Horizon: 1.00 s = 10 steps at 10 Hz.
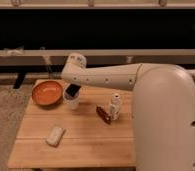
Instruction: Place the eraser in the ceramic cup
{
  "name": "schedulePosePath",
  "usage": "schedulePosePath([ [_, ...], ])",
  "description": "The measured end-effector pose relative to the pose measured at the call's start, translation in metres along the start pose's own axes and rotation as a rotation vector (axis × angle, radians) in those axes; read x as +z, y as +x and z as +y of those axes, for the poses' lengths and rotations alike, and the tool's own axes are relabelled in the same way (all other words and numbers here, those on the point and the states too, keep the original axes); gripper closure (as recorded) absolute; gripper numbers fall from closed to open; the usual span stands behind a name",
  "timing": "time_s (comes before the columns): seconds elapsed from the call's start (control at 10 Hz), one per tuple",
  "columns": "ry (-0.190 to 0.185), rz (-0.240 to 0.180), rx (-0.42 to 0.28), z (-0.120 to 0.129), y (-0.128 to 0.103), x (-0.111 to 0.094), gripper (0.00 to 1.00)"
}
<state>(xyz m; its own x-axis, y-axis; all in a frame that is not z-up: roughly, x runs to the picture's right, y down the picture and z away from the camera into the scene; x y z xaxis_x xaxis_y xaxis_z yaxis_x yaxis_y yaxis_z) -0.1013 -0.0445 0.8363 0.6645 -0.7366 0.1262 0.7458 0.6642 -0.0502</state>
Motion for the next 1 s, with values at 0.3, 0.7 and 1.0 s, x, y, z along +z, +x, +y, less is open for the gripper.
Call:
schedulePosePath([
  [0.3, 0.021, 0.001, -0.013, 0.0, -0.003, -0.007, 0.2],
  [0.7, 0.047, 0.003, 0.005, -0.004, 0.008, -0.024, 0.2],
  [1.0, 0.057, -0.017, 0.039, -0.007, 0.017, -0.033, 0.2],
])
